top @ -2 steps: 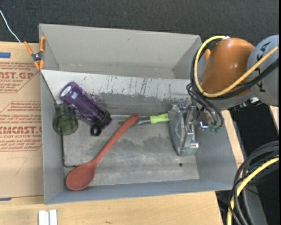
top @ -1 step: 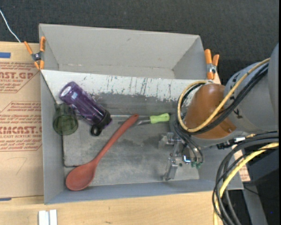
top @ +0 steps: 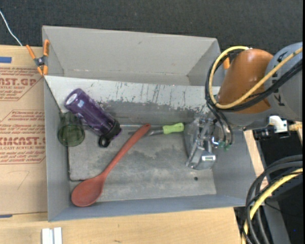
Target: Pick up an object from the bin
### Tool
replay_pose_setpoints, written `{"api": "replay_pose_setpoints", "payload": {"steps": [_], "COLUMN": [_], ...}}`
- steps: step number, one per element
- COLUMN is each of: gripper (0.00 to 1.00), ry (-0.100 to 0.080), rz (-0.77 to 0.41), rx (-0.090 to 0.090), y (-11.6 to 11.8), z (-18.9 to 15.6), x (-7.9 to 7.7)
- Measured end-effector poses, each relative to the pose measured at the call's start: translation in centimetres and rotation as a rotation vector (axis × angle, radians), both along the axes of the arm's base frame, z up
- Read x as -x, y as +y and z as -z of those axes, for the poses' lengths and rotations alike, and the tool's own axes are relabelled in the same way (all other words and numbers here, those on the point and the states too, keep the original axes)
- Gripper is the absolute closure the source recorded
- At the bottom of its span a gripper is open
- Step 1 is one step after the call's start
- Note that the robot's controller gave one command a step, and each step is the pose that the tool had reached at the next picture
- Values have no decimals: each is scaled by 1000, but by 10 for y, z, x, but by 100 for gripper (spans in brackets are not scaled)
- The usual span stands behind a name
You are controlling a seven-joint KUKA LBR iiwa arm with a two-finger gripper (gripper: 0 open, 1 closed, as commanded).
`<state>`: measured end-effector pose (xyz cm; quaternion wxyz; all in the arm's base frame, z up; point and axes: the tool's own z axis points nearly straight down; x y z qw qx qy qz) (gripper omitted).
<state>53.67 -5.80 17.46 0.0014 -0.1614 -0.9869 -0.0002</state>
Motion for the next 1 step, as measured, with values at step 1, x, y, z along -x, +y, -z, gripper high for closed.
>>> {"api": "replay_pose_setpoints", "payload": {"steps": [1], "gripper": [0], "ry": [-6], "rz": [-318], "rx": [0], "y": [43], "z": [36], "x": [-38]}}
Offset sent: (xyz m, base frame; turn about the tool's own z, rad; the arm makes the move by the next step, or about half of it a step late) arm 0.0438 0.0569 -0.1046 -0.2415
